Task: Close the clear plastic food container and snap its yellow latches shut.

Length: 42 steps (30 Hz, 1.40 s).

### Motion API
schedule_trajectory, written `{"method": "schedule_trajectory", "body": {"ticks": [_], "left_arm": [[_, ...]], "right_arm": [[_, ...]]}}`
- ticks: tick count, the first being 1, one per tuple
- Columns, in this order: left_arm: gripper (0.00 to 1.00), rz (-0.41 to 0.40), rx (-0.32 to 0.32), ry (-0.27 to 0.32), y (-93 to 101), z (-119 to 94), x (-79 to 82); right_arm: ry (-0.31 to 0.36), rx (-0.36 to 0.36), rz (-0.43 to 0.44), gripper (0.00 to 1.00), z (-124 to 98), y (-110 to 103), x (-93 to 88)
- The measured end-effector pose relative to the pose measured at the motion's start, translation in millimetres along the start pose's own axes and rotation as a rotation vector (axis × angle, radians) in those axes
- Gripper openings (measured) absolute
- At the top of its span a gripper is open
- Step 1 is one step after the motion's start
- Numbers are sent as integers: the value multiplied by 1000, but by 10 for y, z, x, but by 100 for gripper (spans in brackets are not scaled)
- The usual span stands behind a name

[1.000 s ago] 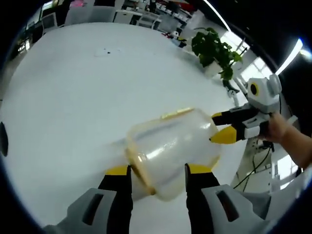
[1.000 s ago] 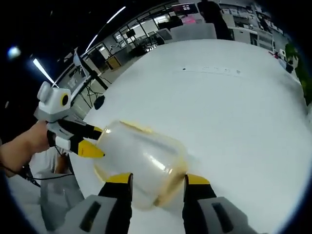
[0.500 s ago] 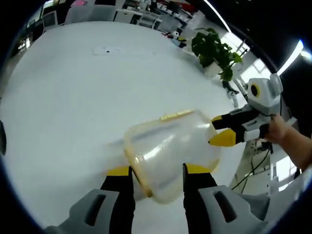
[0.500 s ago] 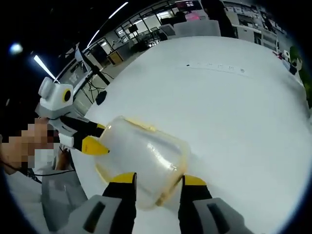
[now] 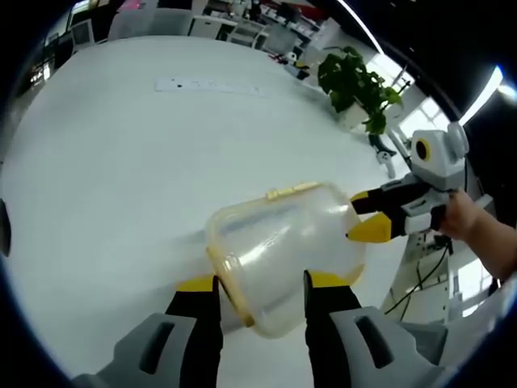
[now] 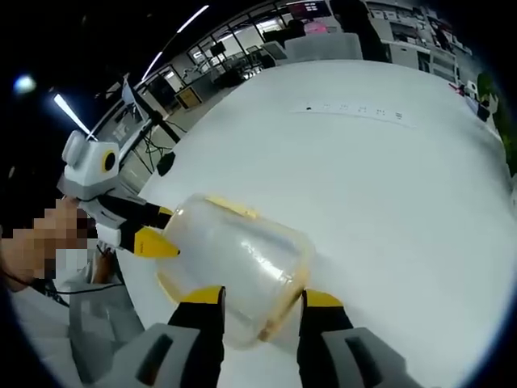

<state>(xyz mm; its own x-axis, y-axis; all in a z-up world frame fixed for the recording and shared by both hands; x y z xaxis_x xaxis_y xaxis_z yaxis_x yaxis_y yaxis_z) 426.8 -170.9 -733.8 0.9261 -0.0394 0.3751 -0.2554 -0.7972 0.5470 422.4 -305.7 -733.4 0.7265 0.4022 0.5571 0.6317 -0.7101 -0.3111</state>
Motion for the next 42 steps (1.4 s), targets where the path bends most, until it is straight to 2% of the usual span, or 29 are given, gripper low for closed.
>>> {"method": "schedule_trajectory", "body": {"ticks": [9, 14, 16, 18, 26, 28, 31, 34, 38, 40, 42], "left_arm": [[39, 0, 6, -17, 0, 14, 10], [41, 62, 15, -20, 20, 15, 39], [42, 113, 9, -22, 22, 15, 60], [42, 94, 7, -31, 10, 12, 65], [45, 171, 3, -68, 34, 13, 29], [45, 195, 4, -83, 39, 8, 19], [44, 215, 4, -118, 42, -12, 1], [44, 272, 21, -125, 27, -45, 31], [46, 332, 28, -150, 37, -78, 25], [45, 386, 12, -166, 66, -87, 9], [44, 418, 27, -195, 53, -101, -10]], "right_arm": [[-10, -10, -14, 34, -9, 0, 5], [-20, -19, -55, 35, -19, -3, 30], [-27, -16, -74, 35, -26, 2, 32], [-36, -3, -88, 34, -31, 16, 28], [-73, 16, -177, 32, -93, 0, 36], [-86, 16, -202, 32, -98, 2, 39], [-143, -14, -314, 27, -130, 30, 25], [-152, -11, -347, 33, -132, -15, 53], [-186, -23, -431, 32, -157, 3, 68], [-205, -17, -450, 33, -159, -4, 53], [-230, 8, -506, 34, -162, -33, 30]]}}
Point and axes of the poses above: the point that each gripper's makers call its tool centre point, and the gripper's own axes: z roughly forward along the fingers, y roughly to its right, x roughly out of its top, the point moved 1 cm from there along -z, roughly backward along the fingers, and after that the axes turned 11 degrees about -z, right-handed, at the moved point
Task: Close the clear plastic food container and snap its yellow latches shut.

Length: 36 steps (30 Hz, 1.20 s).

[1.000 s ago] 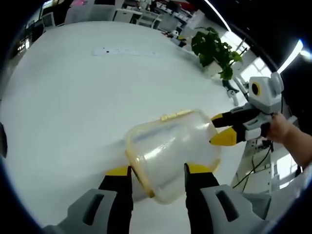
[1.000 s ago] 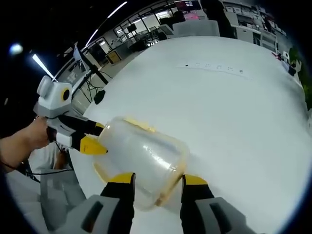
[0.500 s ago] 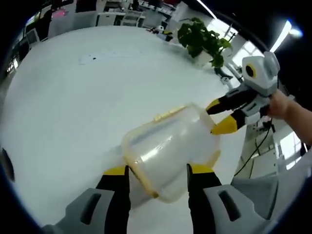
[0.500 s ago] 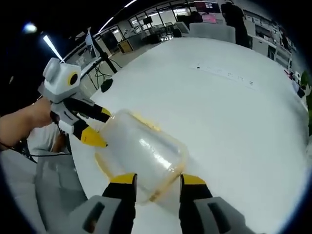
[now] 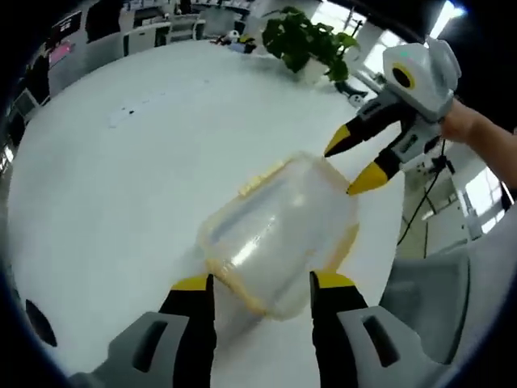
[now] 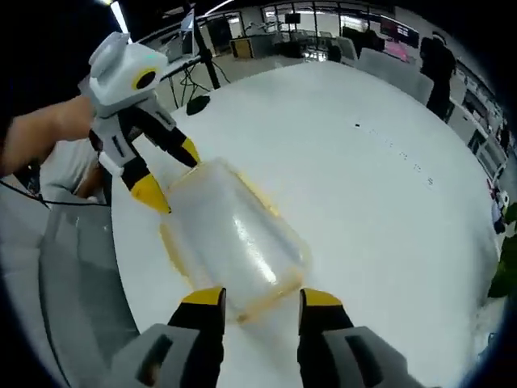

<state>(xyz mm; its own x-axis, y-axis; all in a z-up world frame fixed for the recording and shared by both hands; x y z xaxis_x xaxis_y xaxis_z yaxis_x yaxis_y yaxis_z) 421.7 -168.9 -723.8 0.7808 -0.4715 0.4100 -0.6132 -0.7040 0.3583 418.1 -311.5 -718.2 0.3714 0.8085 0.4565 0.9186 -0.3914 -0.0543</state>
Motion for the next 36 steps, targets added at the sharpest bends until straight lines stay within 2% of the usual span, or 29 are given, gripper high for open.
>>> {"method": "schedule_trajectory", "body": {"ticks": [3, 6, 11, 17, 20, 36], "left_arm": [[47, 78, 19, -30, 0, -22, -10], [47, 115, 14, -40, 23, -49, -2], [46, 150, 22, -49, 13, -71, 22], [44, 188, 10, -52, 14, -93, 45], [44, 217, 17, -60, 12, -116, 39], [43, 357, 8, -82, 77, -172, 138]], "right_arm": [[-12, 22, -54, 36, 5, -21, -9], [-29, 35, -107, 37, -7, -52, -20], [-55, 42, -178, 36, -7, -60, -38], [-58, 48, -205, 35, -40, -48, -2], [-66, 56, -260, 34, -48, -64, 3], [-73, 84, -328, 35, -66, -114, 59]]}}
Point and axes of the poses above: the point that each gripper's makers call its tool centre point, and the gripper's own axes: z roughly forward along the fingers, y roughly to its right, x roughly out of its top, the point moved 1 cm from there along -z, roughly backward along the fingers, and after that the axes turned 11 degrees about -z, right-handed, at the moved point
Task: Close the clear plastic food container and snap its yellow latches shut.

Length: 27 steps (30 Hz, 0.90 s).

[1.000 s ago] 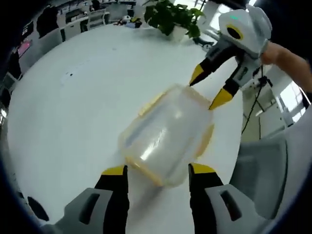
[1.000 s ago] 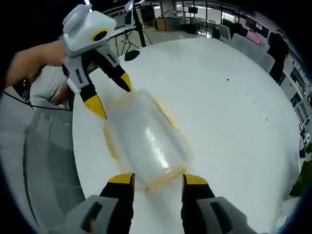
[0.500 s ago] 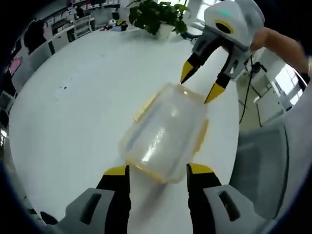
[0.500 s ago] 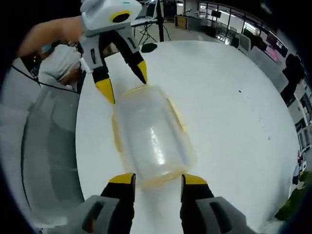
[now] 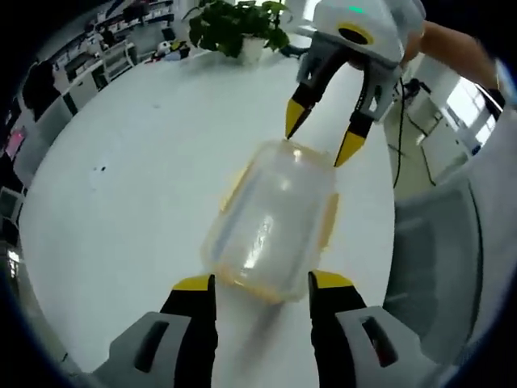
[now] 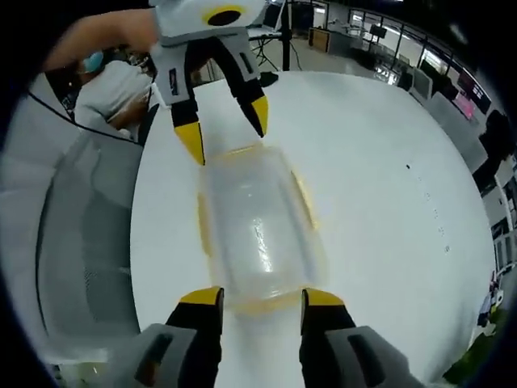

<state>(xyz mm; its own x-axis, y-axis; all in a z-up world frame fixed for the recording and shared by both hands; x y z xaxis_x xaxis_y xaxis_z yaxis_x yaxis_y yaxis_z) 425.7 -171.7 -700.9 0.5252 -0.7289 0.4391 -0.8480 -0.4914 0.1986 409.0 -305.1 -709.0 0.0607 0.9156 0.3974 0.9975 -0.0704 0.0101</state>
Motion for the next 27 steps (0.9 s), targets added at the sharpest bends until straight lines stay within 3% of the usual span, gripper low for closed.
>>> {"method": "schedule_trajectory", "body": {"ticks": [11, 27], "left_arm": [[44, 105, -7, 6, 21, 38, 101], [42, 155, -49, 7, 153, 147, 183]], "right_arm": [[27, 7, -30, 33, 18, 29, 108], [54, 31, -83, 32, 97, 59, 313]]}}
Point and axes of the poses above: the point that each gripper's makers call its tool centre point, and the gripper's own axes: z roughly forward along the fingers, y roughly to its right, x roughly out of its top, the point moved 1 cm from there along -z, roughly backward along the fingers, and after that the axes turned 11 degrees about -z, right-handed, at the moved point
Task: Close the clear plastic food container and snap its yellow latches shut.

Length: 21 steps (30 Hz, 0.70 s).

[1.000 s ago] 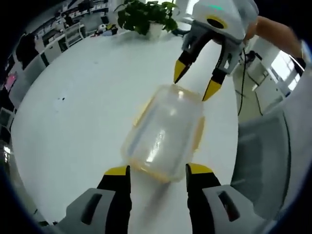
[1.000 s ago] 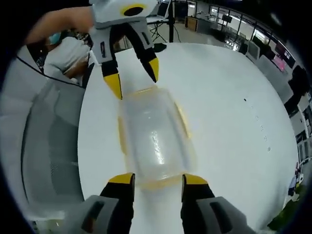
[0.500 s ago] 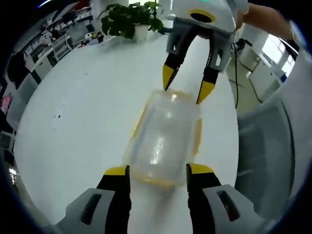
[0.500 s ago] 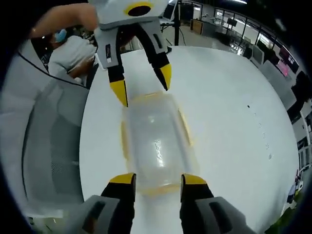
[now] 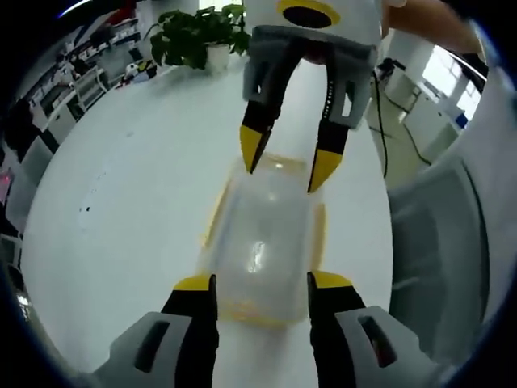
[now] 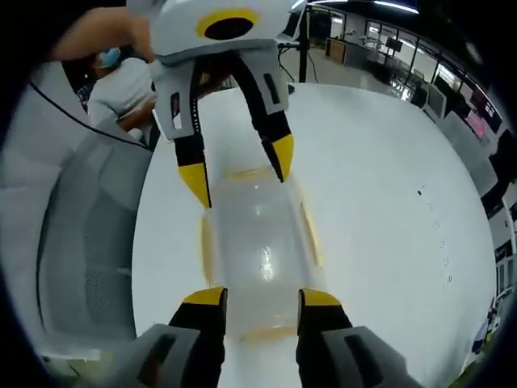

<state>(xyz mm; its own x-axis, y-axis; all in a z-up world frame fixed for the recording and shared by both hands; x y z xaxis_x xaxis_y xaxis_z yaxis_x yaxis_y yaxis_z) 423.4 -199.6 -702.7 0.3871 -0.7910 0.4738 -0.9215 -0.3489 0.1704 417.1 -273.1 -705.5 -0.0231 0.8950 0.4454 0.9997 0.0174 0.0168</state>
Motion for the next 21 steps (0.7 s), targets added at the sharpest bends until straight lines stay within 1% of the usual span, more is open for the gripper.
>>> {"method": "schedule_trajectory", "body": {"ticks": [3, 6, 10, 21], "left_arm": [[42, 1, -5, 13, 18, 21, 49], [42, 9, -13, 14, 44, 55, 71], [43, 25, -18, 16, 42, 79, 93], [42, 31, -24, 38, 57, 121, 195]], "right_arm": [[5, 5, -17, 32, 35, -9, 51], [1, 14, -35, 32, 73, -18, 80], [16, 17, -32, 32, 80, -4, 134], [33, 24, -50, 32, 130, -4, 225]]}}
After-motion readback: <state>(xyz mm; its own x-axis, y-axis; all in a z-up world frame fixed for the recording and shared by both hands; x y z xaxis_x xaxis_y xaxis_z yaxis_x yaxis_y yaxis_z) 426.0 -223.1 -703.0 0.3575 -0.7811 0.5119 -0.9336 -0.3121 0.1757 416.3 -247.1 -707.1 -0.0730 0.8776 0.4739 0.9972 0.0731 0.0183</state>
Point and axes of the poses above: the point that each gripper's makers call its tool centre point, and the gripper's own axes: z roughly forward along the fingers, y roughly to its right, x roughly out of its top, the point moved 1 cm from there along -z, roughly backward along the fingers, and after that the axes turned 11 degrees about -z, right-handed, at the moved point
